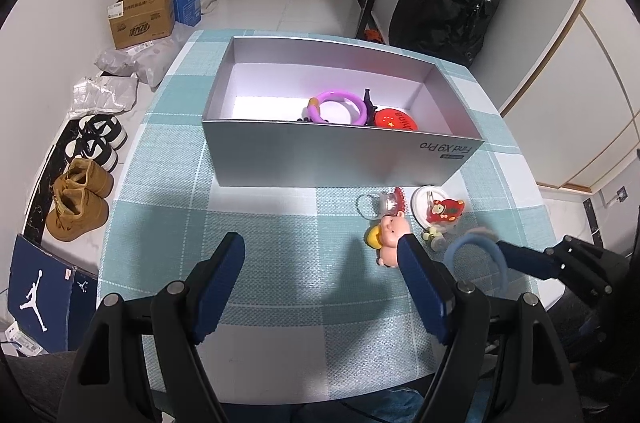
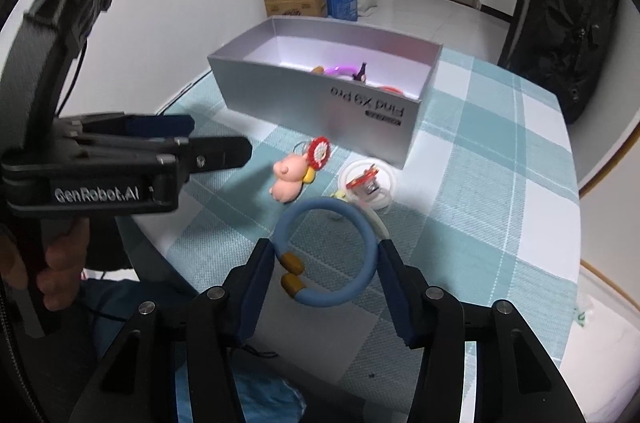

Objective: Organize jewelry
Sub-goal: 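Lower the right gripper and grasp the blue bangle with yellow ends, then grasp the pink pig charm with the left gripper while the right holds the bangle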

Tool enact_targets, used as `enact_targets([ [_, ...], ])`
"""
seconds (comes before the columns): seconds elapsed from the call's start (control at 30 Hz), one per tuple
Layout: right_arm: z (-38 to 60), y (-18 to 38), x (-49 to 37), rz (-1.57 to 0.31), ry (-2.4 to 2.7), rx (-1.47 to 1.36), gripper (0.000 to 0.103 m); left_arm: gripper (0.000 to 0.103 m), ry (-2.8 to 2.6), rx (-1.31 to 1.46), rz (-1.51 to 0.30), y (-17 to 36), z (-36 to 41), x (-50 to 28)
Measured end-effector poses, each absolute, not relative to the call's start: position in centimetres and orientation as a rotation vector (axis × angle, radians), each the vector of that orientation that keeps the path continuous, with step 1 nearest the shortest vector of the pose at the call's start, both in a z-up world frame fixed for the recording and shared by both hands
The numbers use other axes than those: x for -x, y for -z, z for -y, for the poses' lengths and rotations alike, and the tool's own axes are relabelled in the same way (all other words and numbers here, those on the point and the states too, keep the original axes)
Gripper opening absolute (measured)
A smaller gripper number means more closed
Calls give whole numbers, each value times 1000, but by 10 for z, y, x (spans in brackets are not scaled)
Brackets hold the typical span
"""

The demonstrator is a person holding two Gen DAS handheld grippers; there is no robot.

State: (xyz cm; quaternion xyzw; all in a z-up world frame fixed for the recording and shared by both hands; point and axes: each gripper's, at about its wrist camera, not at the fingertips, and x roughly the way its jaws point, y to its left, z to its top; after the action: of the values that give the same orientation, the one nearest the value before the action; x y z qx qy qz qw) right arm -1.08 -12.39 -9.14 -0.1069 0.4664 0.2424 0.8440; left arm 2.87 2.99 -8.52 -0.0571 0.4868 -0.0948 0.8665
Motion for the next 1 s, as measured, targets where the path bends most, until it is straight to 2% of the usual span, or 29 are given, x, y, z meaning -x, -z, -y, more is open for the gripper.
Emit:
enact_targets([
  [0.93,190,56,-21,-932,-402,-46,52,74,297,115,-1110,101,1,-39],
  [0.97,191,56,-22,-931,-403,-48,52,74,295,116,-1110,102,1,-40],
  [1.0,191,55,-22,-929,-404,-50,52,68,298,118,-1102,101,1,-39],
])
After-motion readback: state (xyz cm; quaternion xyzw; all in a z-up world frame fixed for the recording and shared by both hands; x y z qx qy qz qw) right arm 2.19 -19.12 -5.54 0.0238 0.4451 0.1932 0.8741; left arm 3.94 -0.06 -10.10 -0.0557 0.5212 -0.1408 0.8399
